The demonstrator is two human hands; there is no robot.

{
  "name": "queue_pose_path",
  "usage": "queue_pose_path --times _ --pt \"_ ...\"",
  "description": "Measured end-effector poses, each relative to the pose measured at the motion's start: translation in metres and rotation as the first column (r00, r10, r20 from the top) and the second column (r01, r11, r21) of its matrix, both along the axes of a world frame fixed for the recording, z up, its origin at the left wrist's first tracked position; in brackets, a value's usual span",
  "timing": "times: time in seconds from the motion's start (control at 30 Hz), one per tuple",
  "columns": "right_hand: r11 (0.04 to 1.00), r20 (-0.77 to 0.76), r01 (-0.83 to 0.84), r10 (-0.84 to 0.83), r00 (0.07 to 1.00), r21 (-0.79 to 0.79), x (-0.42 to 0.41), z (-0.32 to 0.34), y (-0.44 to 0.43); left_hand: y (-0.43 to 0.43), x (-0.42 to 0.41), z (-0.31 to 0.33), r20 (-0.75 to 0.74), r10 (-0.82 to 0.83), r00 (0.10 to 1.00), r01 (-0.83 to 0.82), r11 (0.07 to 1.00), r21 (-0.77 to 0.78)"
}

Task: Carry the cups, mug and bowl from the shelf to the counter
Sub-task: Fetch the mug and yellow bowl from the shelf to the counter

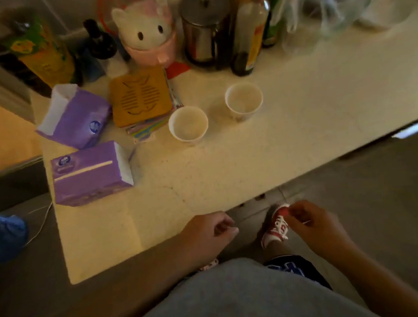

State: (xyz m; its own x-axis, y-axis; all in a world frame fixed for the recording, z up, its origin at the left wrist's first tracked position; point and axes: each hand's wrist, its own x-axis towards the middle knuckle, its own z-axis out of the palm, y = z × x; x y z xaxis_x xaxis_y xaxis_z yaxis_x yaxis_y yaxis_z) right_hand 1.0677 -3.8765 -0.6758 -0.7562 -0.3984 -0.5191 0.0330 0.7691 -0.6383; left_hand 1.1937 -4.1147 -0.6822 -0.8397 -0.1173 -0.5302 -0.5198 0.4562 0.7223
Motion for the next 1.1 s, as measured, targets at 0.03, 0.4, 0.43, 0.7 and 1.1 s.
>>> queue_pose_path --times 0.03,0.4,0.43,0.7,1.1 --pt "1.0 0.04 0.021 -0.022 0.999 0.023 0.014 -0.005 0.013 0.007 0.002 -0.008 0.043 -0.067 0.997 0.067 0.998 -0.004" --pt "0.824 0.292 0.425 -0.54 0.79 0.374 0.146 -0.079 0.208 0.061 0.009 -0.093 0.478 -0.359 0.802 0.461 0.88 -0.113" --pt "0.791 0.308 0.462 -0.591 0.746 0.4 0.157 -0.083 0.227 0.07 0.006 -0.097 0.486 -0.353 0.799 0.459 0.881 -0.114" --pt "0.65 0.404 0.586 -0.76 0.509 0.484 0.219 -0.082 0.363 0.188 -0.023 -0.108 0.515 -0.39 0.763 0.528 0.836 -0.149" --pt "0.547 0.372 0.756 -0.827 0.422 0.359 0.167 -0.081 0.508 0.348 -0.099 -0.093 0.424 -0.483 0.766 0.583 0.8 -0.141"
